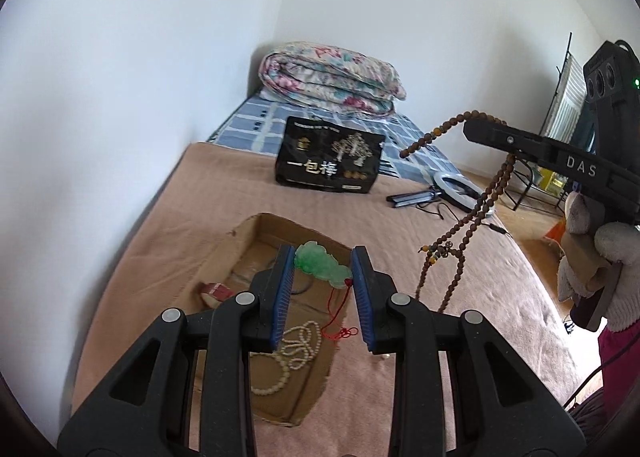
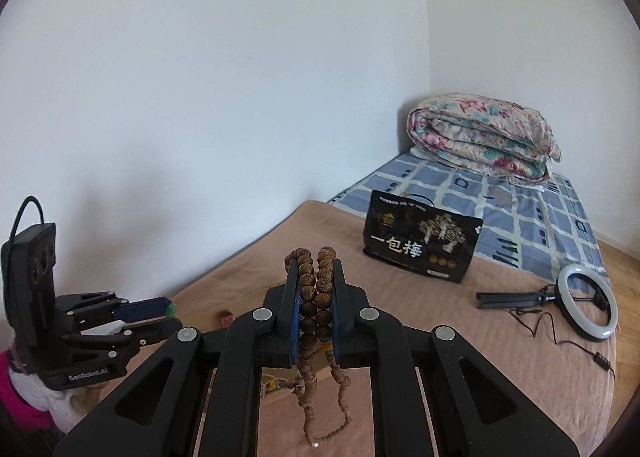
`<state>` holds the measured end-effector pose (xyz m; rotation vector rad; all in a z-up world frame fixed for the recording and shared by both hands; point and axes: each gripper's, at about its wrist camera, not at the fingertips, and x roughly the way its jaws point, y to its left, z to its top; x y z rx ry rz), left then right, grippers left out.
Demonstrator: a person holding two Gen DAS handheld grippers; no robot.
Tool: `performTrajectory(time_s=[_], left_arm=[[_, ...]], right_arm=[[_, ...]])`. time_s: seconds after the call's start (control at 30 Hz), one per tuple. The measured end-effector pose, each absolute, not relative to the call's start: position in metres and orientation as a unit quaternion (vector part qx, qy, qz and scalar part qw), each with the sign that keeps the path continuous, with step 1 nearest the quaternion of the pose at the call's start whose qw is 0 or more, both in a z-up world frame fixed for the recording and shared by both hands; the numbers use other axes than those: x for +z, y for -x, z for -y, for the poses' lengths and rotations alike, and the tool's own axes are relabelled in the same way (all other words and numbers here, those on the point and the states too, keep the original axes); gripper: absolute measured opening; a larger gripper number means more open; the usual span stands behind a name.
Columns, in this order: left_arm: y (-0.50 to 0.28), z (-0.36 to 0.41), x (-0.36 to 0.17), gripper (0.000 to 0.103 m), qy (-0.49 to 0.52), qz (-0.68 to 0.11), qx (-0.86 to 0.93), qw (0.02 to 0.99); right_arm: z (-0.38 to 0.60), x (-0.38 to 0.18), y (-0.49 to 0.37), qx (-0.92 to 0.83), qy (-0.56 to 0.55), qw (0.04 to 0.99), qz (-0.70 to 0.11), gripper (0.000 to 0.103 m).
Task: Organize jewelry
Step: 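Lift the jade pendant and prayer beads and carry both over the cardboard box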
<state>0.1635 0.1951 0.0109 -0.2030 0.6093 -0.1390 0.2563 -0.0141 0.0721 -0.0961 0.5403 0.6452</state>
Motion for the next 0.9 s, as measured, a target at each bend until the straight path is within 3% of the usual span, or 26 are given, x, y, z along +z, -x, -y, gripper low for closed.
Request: performTrajectory(time_s=[0.43,0.9], left_arm=[[-0.164,-0.234,0.01,0.029,0.116,-0.296,-0.03,0.948],[-0.175,-0.244,-0.023,0.029,0.11,-0.342,-0.006,0.933]], right_arm=[[-0.037,0.072,-0.275,0.33,0.059,0.905,-0.261,0.01],[-0.07,0.025,-0.31,0.314,0.07,0.897,-0.302,0.01]])
